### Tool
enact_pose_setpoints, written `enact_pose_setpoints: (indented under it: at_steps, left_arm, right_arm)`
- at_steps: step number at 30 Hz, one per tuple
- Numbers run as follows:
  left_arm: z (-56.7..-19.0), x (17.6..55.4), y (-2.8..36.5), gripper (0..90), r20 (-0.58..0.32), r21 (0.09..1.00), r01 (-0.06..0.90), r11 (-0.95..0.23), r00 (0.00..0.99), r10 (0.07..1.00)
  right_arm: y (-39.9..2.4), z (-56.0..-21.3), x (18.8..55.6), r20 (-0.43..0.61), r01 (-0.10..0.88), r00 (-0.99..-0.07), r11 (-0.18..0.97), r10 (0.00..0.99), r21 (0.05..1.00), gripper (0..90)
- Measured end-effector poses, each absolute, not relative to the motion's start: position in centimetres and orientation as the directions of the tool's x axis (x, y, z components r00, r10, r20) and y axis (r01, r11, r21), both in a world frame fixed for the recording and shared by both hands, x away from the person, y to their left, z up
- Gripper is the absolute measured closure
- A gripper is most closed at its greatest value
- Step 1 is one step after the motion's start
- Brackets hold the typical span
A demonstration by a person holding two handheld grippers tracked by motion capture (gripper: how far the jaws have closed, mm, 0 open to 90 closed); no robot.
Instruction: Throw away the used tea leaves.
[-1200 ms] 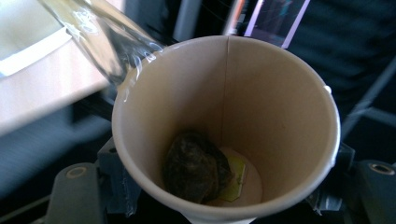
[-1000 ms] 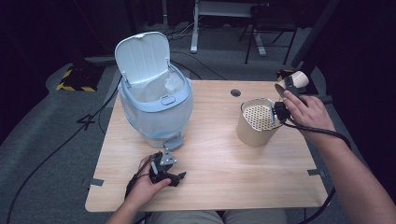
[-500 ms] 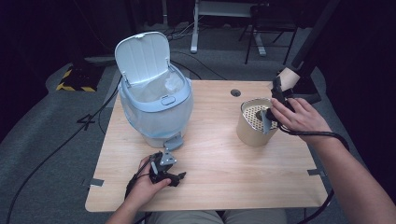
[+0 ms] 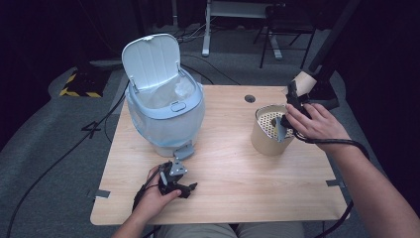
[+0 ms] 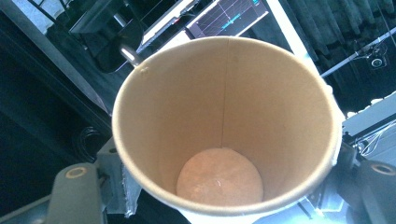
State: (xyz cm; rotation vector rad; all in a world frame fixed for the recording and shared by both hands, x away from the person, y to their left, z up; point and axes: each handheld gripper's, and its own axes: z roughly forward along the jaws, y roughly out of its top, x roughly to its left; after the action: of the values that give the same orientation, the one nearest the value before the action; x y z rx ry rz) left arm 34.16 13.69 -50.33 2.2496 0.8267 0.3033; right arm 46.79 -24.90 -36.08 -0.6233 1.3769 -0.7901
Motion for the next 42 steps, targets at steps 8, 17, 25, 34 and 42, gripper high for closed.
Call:
enact_pose_setpoints:
  at_steps: [8,17,25,34,42]
  left_arm:
    - [-50.3,34.2,13.7,19.7,-0.022,0.693,0.473,-0.543,0.768,0.64]
    - [-50.3,34.2,13.7,19.7,-0.022,0.693,0.473,-0.544,0.768,0.64]
    - [-50.3,34.2,13.7,19.3,-0.021,0.693,0.471,-0.546,0.77,0.637]
    - [-50.3,34.2,13.7,19.2,-0.022,0.693,0.471,-0.546,0.771,0.637]
    - [-50.3,34.2,13.7,19.1,-0.02,0.693,0.47,-0.547,0.771,0.637]
  right_arm:
    - [-25.0,-35.4,46.8,-0.76,0.087,-0.048,0.755,-0.649,-0.65,27.3]
    - [-27.0,-34.0,47.3,-0.967,0.046,-0.25,0.998,-0.037,-0.05,26.6]
    - [-28.8,-33.5,47.5,-0.79,0.109,-0.392,0.876,0.472,0.469,26.5]
    - [-30.0,-32.7,47.4,-0.333,0.284,-0.497,0.513,0.801,0.81,26.3]
    - [-29.7,-32.2,47.0,-0.138,0.359,-0.555,0.386,0.82,0.85,26.1]
